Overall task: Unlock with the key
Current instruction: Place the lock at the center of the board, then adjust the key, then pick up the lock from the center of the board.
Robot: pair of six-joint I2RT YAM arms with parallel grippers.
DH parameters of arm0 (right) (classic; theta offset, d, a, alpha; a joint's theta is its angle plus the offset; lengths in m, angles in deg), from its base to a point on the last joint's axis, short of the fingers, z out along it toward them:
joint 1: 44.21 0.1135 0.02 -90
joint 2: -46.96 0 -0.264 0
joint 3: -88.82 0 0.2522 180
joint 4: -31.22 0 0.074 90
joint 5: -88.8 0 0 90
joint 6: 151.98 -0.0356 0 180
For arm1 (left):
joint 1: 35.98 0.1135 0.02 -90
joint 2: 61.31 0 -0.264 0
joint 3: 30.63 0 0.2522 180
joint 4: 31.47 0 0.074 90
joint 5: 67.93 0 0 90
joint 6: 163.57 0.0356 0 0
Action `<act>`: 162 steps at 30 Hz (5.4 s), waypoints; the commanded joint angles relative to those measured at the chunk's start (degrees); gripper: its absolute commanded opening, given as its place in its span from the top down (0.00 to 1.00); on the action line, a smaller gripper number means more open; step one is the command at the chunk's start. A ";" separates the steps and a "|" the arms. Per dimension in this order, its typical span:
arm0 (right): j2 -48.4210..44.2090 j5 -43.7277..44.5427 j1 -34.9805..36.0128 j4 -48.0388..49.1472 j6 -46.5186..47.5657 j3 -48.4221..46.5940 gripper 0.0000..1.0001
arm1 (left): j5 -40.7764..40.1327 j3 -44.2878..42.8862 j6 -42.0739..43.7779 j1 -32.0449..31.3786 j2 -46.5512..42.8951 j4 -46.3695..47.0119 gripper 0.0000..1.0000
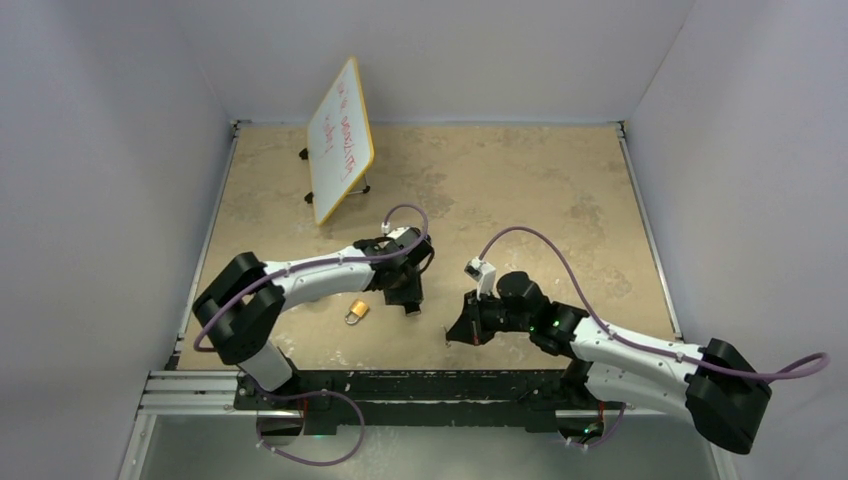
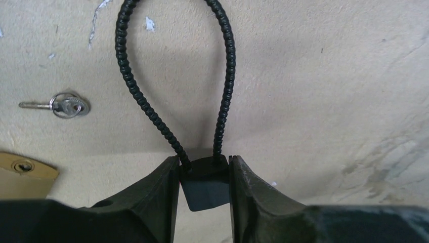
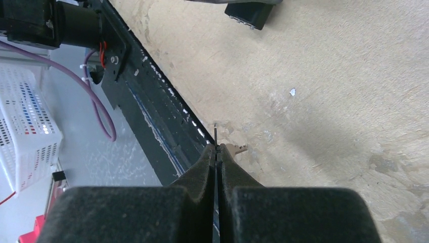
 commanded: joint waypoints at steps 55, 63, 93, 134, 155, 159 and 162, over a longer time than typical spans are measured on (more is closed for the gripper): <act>-3.70 -13.01 -0.98 45.46 -12.97 7.80 1.00 | 40.70 30.06 11.56 2.07 -43.62 49.50 0.69; -2.57 -13.84 -0.95 46.32 -12.85 7.36 1.00 | 41.82 30.11 11.04 1.93 -42.31 51.38 0.82; -11.12 2.39 -0.96 55.06 -16.83 15.24 0.65 | 33.66 31.21 5.35 0.78 -44.69 56.46 1.00; 0.57 -4.33 -0.71 62.15 -19.17 8.95 1.00 | 24.73 36.39 -0.46 0.78 -46.56 67.06 1.00; 2.28 2.48 -0.78 45.07 -25.58 11.90 1.00 | -1.70 25.82 1.41 0.78 -43.91 17.75 0.16; 4.19 2.15 -0.70 45.31 -27.06 13.82 1.00 | -2.74 18.70 2.49 0.78 -30.31 8.21 0.16; 6.01 2.06 -0.65 47.35 -28.28 15.34 1.00 | -2.22 13.83 3.19 -0.13 -21.21 4.93 0.16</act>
